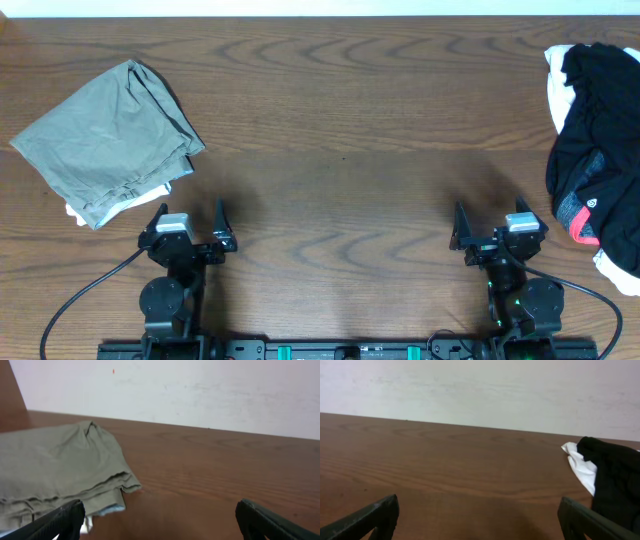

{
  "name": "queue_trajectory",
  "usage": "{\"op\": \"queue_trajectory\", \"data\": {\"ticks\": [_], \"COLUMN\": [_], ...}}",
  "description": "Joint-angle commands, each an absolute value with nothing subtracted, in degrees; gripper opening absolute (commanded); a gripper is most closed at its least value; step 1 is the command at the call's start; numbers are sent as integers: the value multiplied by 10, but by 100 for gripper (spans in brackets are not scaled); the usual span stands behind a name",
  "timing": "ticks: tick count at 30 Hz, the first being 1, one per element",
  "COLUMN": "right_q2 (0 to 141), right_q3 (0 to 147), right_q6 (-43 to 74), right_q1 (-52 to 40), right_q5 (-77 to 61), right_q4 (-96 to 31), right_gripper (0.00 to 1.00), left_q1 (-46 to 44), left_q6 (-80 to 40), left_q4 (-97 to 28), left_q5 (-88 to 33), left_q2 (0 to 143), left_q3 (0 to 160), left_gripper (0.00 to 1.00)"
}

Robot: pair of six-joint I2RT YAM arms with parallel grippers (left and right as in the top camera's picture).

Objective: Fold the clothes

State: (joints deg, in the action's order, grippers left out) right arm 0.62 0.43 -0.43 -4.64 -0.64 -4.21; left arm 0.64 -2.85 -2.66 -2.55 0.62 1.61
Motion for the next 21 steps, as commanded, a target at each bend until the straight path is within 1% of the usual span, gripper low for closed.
{"op": "queue_trajectory", "data": {"ticks": [1,6,10,15,21], "right_q2": [6,37,97,215,378], "right_q3": [29,80,129,210,344], "right_q6": [8,8,8,8,8], "right_q1": [-49,-49,-49,-49,-49], "right_q5": [-13,-4,-2,-2,-7], "right_q4": [-62,-111,-149,-203,-297], "right_gripper": [99,99,99,99,99], "left_q1": [10,9,9,10,10], "left_q6": [-59,-60,-61,-61,-61], "left_q4": [-64,-119,-186,-272,-419], "left_q5": [-9,-11,-11,-10,-20], "left_q2": [6,44,112,220,354], "left_q3": [35,124,219,338,482], "left_gripper": [98,98,98,98,98]}}
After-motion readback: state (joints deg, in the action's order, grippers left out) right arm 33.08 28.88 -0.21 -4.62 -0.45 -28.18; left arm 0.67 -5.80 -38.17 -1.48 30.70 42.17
